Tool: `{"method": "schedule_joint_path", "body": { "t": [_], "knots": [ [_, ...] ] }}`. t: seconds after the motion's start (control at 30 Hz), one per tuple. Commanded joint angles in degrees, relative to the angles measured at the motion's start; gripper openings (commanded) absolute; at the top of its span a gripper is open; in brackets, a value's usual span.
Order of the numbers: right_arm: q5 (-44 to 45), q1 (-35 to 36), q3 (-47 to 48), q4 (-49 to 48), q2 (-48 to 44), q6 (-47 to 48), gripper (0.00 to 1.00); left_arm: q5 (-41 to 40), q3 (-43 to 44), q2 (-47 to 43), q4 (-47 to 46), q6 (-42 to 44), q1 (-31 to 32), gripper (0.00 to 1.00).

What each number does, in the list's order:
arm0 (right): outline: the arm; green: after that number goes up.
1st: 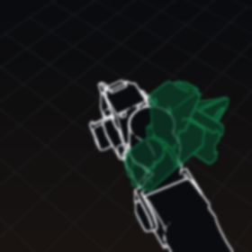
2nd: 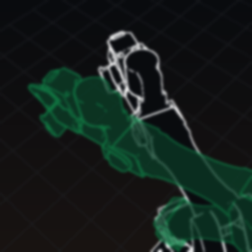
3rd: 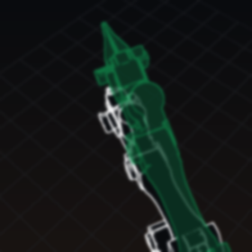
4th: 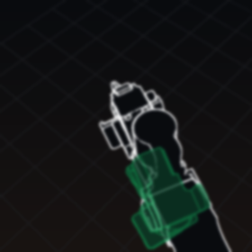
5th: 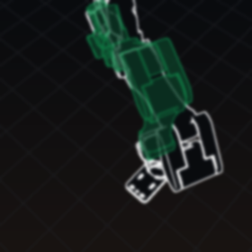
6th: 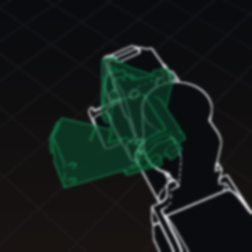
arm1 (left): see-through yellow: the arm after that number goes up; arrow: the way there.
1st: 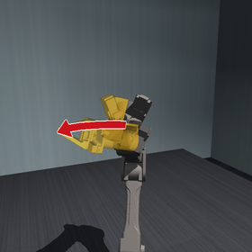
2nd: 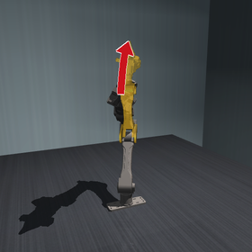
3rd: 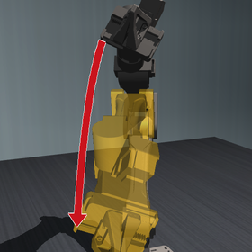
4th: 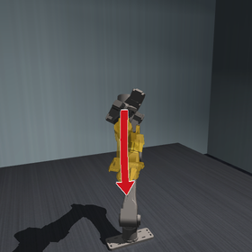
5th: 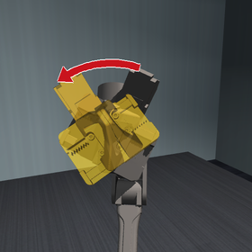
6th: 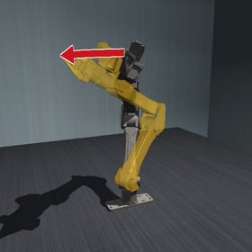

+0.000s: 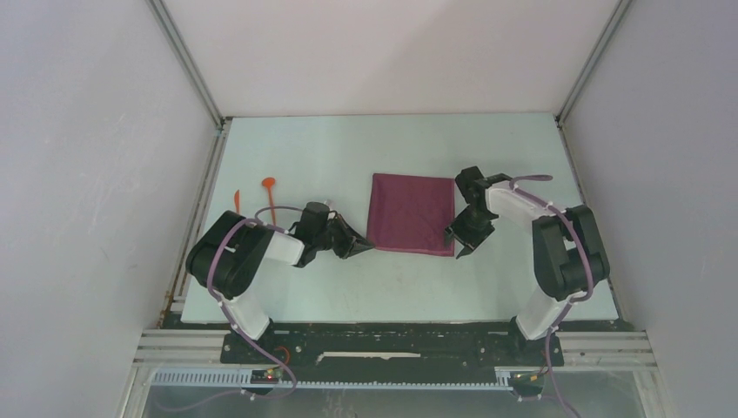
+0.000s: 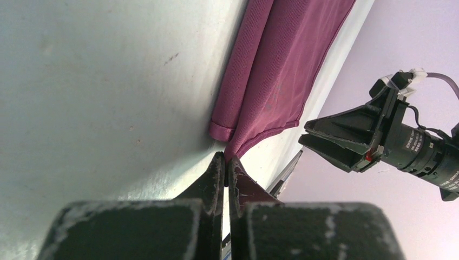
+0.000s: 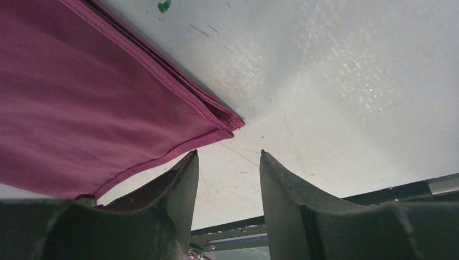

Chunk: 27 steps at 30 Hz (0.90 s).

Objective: Fold the napkin into a case and place the utensils inside
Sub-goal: Smooth out the square-folded napkin at the center of the board.

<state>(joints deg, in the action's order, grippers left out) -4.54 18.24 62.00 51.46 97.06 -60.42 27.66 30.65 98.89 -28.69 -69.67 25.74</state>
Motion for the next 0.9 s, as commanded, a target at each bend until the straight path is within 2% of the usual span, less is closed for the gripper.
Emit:
{"method": "schedule_joint_path", "body": {
  "t": [0.0,0.23,0.5,0.73,0.87],
  "knots": [
    [1.8,-0.1,2.1,-0.6,2.1,-1.2,0.53,0.9,-0.8,0.0,-2.1,-0.7,-0.2,0.00],
    [2.9,0.1,2.0,-1.8,5.0,-1.5,0.52,0.9,-1.1,-0.5,-2.1,-0.7,-0.2,0.00],
    [3.3,0.4,-2.0,-7.8,7.2,-1.3,0.44,1.1,-1.3,-0.4,-2.5,-0.8,-0.2,0.00],
    [6.2,0.8,-5.1,-13.5,5.7,-0.2,0.33,1.2,-1.3,-0.1,-2.7,-0.8,-0.2,0.00],
    [5.2,0.8,-5.3,-14.9,6.4,0.9,0.16,1.1,-1.4,0.0,-3.0,-0.9,-0.2,0.00]
  ]
}}
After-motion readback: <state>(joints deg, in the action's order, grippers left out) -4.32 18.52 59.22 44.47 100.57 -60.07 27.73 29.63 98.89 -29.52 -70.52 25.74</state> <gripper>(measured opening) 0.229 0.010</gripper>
